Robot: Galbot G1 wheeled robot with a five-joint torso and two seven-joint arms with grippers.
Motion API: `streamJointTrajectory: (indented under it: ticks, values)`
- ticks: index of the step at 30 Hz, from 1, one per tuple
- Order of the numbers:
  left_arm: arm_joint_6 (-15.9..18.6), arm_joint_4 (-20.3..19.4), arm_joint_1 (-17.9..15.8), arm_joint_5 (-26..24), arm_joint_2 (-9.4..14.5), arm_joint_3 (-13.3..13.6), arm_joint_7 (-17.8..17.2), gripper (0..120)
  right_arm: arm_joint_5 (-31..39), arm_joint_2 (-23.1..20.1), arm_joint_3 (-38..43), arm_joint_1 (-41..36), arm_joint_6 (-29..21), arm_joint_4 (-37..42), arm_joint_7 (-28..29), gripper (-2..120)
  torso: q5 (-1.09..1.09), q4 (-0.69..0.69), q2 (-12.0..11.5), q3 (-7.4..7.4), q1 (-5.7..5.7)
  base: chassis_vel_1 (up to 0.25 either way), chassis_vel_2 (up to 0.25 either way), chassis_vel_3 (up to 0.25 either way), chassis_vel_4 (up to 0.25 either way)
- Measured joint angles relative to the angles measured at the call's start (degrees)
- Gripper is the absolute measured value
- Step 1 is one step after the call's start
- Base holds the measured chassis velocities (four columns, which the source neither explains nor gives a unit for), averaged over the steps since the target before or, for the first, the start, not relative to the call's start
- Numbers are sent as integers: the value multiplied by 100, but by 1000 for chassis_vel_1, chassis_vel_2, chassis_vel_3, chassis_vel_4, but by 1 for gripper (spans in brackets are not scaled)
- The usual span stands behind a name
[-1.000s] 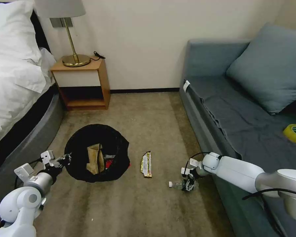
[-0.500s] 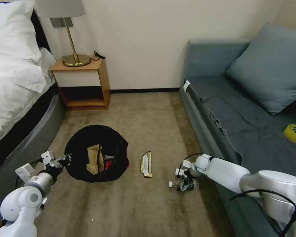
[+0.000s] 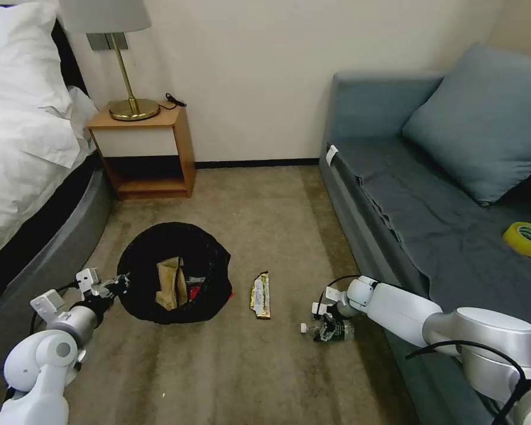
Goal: Pick up the trash bin, then pick up the garbage on the floor and place it into the trash bin.
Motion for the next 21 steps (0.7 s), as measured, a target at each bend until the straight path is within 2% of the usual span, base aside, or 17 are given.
streamJointTrajectory:
  ticks: [7, 12, 13, 15, 17, 21]
  values:
    - [0, 5, -7, 1, 1, 14, 0, 4, -13, -2, 39, 3, 8, 9, 15, 84, 4, 3, -1, 1, 0, 0, 0, 0, 0]
    - [0, 0, -13, 4, -7, 33, 0, 4, 11, -92, 58, 42, 18, 83, 111, 83, 17, 10, -5, 3, 1, 0, 0, 0, 0]
    - [0, -10, -14, 4, -13, 42, 0, 4, 33, -163, 67, 83, 17, 119, 205, 77, 20, 17, -5, 3, 1, 0, 0, 0, 0]
    - [-1, -12, -25, 7, -21, 48, 0, 4, 83, -265, 54, 118, 16, 204, 217, 71, 10, 13, -5, 4, 1, 9, 23, 56, 0]
    - [-1, -15, -28, 9, -26, 52, -2, 4, 108, -311, 53, 130, 14, 240, 216, 67, 11, 11, -5, 4, 1, 0, 0, 0, 0]
    - [1, -34, -57, 30, -59, 80, -4, 4, 209, -493, 37, 185, -19, 401, 213, 48, 7, 3, -5, 2, 1, 0, 0, 0, 0]
